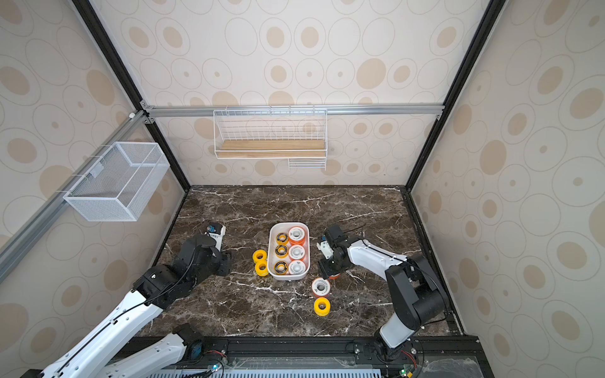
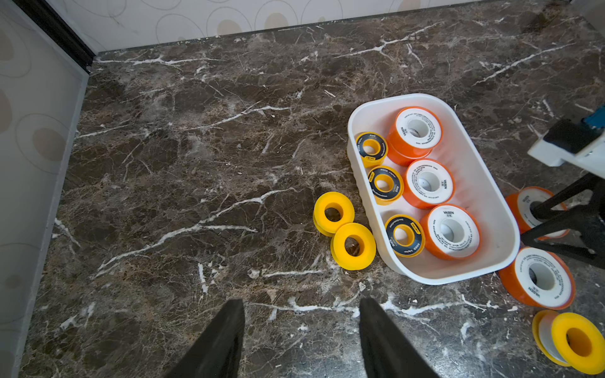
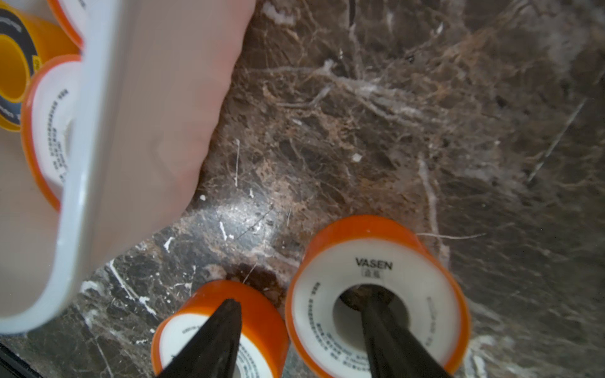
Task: Put the sealing tape into the storage box
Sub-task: Pick up the sealing tape at the center of the board.
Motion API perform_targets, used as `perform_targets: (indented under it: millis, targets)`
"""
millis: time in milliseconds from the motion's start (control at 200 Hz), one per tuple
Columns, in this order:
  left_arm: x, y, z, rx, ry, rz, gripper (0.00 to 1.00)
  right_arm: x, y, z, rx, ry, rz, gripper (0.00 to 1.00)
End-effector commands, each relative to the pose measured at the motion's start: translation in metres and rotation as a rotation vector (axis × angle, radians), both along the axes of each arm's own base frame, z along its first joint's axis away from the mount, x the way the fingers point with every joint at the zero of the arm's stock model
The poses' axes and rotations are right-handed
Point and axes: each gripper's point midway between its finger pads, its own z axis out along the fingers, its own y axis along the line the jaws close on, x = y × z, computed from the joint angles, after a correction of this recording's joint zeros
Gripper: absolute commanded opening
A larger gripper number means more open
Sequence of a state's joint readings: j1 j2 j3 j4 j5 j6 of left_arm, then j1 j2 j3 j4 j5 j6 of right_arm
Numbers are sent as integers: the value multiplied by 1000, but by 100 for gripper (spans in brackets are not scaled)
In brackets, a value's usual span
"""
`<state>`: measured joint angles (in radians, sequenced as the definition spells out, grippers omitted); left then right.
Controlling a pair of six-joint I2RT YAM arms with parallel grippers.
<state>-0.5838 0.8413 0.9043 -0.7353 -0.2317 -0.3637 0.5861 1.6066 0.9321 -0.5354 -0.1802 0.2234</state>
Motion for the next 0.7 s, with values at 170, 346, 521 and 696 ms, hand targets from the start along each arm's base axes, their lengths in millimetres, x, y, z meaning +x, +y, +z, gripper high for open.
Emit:
perform_targets:
  millis: [170,346,521,696]
  targets:
    - [0,5,2,28,-1,8,60,11,-1,-5,-58,-29,-14,58]
    - [0,6,1,31,1,9,61,12,-7,-14,-118,-38,-19,52]
    - [0,6,2,33,1,11,62,12,-9,-21,-135,-32,-25,44]
    - [0,6,3,31,-2,13,62,13,-5,-20,-114,-34,-32,34]
